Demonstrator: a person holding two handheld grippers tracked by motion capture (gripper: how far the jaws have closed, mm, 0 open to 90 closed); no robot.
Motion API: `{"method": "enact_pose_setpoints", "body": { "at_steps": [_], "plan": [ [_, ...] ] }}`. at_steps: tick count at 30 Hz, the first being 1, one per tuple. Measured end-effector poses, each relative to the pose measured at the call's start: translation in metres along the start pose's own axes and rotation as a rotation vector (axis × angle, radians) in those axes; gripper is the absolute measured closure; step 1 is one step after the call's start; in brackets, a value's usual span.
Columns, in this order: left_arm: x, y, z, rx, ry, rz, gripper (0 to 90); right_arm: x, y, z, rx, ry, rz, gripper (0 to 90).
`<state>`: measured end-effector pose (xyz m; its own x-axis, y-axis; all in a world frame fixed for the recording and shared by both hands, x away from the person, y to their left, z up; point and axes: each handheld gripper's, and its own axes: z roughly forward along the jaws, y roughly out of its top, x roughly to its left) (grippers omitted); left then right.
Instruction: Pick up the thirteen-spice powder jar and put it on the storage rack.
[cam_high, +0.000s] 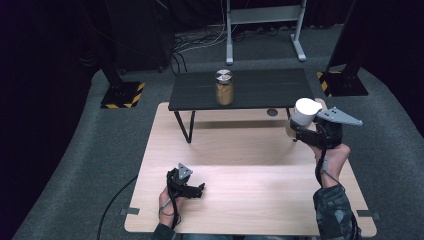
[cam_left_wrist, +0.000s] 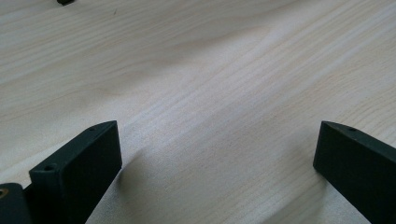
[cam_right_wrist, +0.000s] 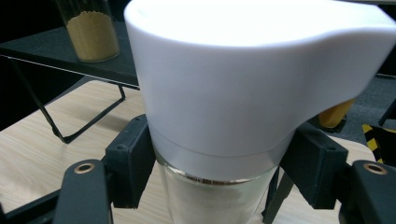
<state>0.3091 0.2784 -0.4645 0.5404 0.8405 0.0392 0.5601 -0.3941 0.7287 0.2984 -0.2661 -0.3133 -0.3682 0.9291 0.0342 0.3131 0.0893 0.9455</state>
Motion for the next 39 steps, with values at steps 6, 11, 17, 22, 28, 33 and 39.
{"method": "enact_pose_setpoints", "body": {
  "at_steps": [6,11,17,22,28,33,39],
  "plan": [
    [0.000,0.000,0.000,0.000,0.000,0.000,0.6,0.003,0.006,0.002,0.000,0.010,-0.011,29.8],
    [0.000,0.000,0.000,0.000,0.000,0.001,0.6,0.004,0.011,0.002,-0.010,0.017,-0.021,29.8],
    [0.000,0.000,0.000,0.000,0.000,0.001,0.6,0.004,0.019,0.003,-0.014,0.023,-0.033,29.8],
    [0.000,0.000,0.000,0.000,0.000,0.002,0.6,0.003,0.028,0.004,-0.021,0.026,-0.039,29.8],
    [0.000,0.000,0.000,0.000,-0.001,0.002,0.6,0.004,0.035,0.006,-0.028,0.026,-0.047,29.8],
    [0.000,0.000,0.000,0.000,-0.001,0.003,0.6,0.005,0.042,0.007,-0.033,0.028,-0.054,29.9],
    [0.000,0.000,0.000,0.000,-0.002,0.004,0.6,0.006,0.049,0.010,-0.036,0.030,-0.062,29.9]
  ]
}}
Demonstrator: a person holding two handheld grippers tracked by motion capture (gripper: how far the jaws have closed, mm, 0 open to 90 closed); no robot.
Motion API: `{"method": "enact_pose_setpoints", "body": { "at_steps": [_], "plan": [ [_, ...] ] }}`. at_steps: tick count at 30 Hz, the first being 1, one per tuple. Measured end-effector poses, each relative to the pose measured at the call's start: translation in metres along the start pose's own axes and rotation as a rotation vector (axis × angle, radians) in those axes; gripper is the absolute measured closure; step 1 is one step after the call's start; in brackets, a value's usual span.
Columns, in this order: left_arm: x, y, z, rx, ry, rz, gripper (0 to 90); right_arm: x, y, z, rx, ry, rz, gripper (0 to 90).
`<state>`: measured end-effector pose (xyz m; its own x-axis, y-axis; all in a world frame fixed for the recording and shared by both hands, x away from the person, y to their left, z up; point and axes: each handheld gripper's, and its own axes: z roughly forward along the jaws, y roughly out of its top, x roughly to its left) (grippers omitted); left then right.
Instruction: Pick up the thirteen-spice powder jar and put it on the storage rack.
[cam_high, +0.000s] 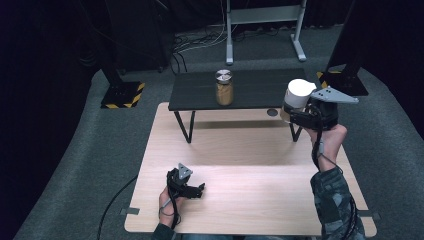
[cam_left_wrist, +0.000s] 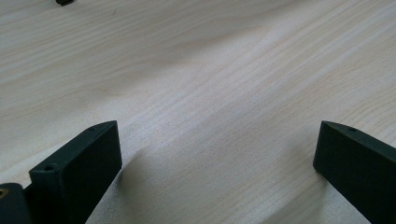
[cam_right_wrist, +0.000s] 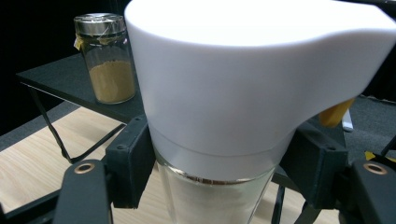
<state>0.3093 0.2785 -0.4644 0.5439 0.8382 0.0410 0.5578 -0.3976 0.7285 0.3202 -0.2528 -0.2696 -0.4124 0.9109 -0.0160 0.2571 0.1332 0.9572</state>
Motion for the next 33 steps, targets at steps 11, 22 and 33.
{"method": "enact_pose_setpoints", "body": {
  "at_steps": [11,22,33],
  "plan": [
    [0.000,0.000,0.000,0.000,0.000,0.000,0.6,0.000,0.014,0.006,0.001,0.004,-0.012,29.8],
    [0.000,0.000,0.000,0.000,-0.002,0.001,0.6,0.000,0.025,0.020,-0.001,0.018,-0.016,29.9],
    [0.000,0.000,0.000,0.000,-0.003,0.002,0.6,-0.002,0.034,0.035,0.006,0.022,-0.012,29.8]
  ]
}}
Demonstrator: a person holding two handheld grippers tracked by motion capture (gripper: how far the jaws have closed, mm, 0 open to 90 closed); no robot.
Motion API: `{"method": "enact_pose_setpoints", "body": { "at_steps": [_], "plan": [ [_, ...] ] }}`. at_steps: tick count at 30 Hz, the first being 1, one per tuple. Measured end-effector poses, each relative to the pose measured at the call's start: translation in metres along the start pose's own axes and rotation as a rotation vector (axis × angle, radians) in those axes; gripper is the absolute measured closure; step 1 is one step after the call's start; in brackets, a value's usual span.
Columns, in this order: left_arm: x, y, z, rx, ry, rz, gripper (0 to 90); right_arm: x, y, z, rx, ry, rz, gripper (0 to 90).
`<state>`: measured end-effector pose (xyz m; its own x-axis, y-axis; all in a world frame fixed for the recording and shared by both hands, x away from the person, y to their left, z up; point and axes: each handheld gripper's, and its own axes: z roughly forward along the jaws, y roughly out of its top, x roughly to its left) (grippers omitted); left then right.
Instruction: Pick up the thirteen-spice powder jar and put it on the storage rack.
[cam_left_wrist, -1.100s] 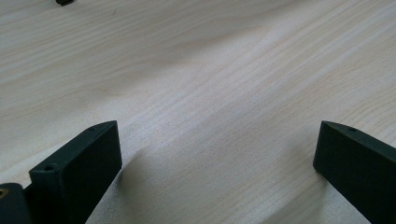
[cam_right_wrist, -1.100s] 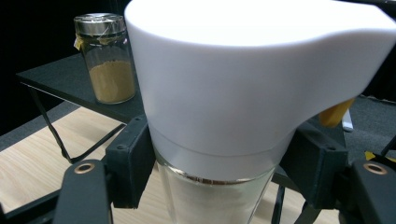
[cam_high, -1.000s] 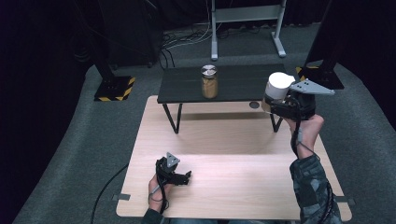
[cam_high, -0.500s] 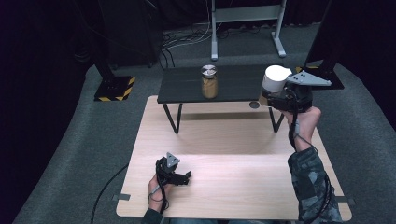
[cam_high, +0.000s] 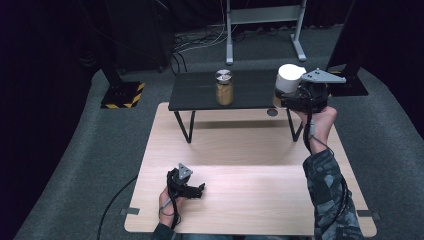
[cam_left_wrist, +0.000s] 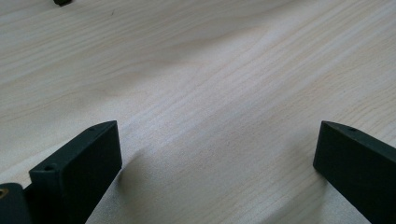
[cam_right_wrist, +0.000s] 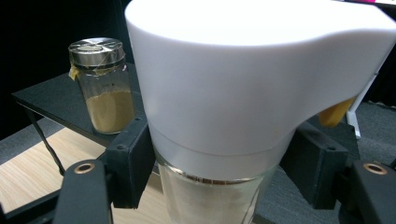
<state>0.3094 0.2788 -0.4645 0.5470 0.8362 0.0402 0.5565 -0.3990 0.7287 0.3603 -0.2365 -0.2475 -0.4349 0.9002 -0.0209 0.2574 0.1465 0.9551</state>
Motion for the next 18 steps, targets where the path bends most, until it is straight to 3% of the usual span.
{"method": "enact_pose_setpoints", "body": {
  "at_steps": [18],
  "plan": [
    [0.000,0.000,0.000,-0.001,-0.002,0.001,0.6,-0.001,0.013,0.026,0.034,0.013,0.003,29.9]
  ]
}}
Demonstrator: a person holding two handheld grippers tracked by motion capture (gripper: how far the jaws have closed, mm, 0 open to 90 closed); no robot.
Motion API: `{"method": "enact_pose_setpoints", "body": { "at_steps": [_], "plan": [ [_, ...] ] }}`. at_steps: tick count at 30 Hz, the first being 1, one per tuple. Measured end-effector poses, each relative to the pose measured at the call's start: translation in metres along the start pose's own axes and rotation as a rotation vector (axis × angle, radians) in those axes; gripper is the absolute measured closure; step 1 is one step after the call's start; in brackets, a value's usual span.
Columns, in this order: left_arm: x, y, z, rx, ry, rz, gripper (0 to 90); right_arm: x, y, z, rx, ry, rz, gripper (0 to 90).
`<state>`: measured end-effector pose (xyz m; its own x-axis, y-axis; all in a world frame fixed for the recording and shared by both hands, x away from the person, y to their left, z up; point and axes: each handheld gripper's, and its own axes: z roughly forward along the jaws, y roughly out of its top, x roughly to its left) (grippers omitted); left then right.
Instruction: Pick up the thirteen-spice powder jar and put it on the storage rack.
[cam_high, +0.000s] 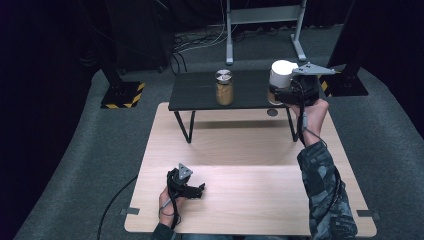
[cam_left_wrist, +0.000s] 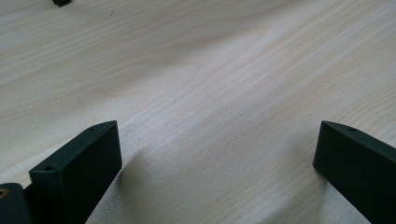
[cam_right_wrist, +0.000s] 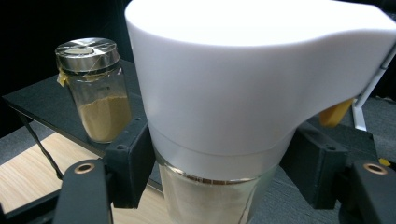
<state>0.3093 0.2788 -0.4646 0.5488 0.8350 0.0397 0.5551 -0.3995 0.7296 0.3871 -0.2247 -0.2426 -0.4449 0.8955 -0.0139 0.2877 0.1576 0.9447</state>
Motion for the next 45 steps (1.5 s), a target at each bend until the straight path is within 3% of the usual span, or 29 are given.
{"method": "enact_pose_setpoints", "body": {
  "at_steps": [23,45],
  "plan": [
    [0.001,0.000,0.000,0.001,-0.005,0.005,0.6,-0.006,0.010,0.026,0.050,0.016,0.032,29.9],
    [0.001,0.000,0.000,0.001,-0.007,0.008,0.6,0.002,0.011,0.052,0.100,0.005,0.029,29.9]
  ]
}}
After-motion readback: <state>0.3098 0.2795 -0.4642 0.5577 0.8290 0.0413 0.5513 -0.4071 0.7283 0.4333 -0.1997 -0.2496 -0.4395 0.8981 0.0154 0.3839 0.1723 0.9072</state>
